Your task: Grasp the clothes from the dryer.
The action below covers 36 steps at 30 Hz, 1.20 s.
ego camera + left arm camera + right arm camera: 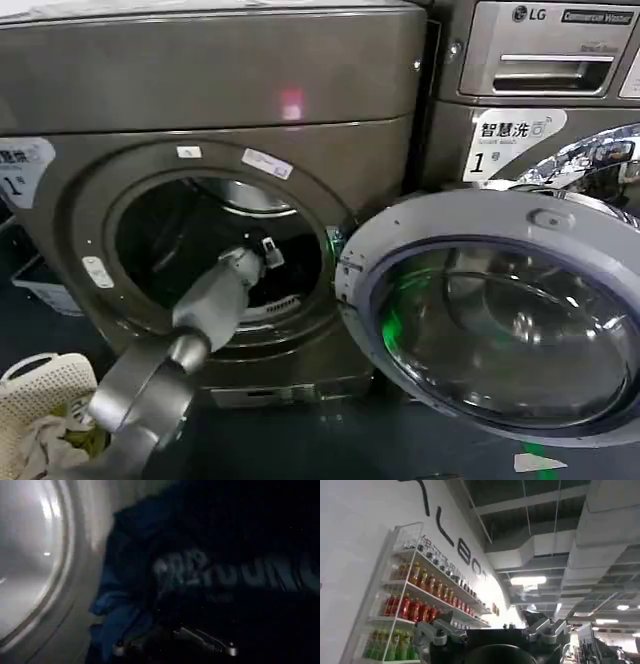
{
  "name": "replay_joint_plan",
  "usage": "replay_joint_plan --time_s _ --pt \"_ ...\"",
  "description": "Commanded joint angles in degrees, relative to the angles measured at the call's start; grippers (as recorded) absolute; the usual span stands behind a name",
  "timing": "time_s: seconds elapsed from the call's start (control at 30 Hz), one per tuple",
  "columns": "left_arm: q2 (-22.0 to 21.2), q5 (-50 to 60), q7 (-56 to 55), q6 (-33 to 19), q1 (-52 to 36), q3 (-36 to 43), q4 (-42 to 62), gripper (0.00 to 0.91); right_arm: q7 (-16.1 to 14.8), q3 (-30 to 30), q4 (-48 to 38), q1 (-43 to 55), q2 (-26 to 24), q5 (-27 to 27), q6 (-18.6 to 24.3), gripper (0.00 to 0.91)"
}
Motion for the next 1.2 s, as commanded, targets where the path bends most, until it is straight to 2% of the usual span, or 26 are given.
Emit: replay_joint_plan --time_s 0.03,0.13,0.23,0.3,0.43,0.53,0.7,0.83,1.2 --pt "2.1 -19.74 -12.69 2.4 8.37 -12.7 -15.24 0.0 0.02 -0.13 0.2 0.0 0.23 -0.15 0.1 0.907" --pt "2.39 -29.15 -17.77 -0.23 13.52 -17.1 -25.53 0.0 0.04 -0.13 0.1 -0.02 0.29 -0.31 0.19 0.907" --pt "2.28 -38.11 -20.87 -7.12 17.57 -20.58 -32.38 0.0 0.08 -0.24 -0.04 0.05 0.3 -0.67 0.27 0.907" --pt "2.03 -46.68 -22.26 -9.39 21.42 -22.57 -38.45 0.0 0.11 -0.58 0.01 0.29 0.37 -0.98 0.41 0.907" --pt "0.93 -55.87 -26.24 -14.67 27.04 -26.59 -48.64 0.0 0.17 -1.64 0.18 0.86 0.73 -1.58 0.77 0.907" --pt "0.44 -55.31 -29.06 -18.6 30.82 -28.24 -53.34 0.0 0.24 -2.33 0.22 1.32 0.99 -2.23 0.97 0.907" --pt "0.07 -49.62 -33.19 -28.29 37.35 -29.24 -58.12 0.0 -0.65 -3.16 0.48 1.86 1.2 -3.02 2.4 0.907" --pt "-0.42 -45.73 -35.19 -28.97 39.89 -28.71 -60.09 0.0 -1.86 -3.59 0.76 2.3 1.23 -3.06 3.46 0.907" --pt "-0.65 -42.68 -35.55 -26.42 38.99 -26.63 -60.36 0.0 -1.63 -2.87 0.53 1.36 1.09 -2.6 4.63 0.907"
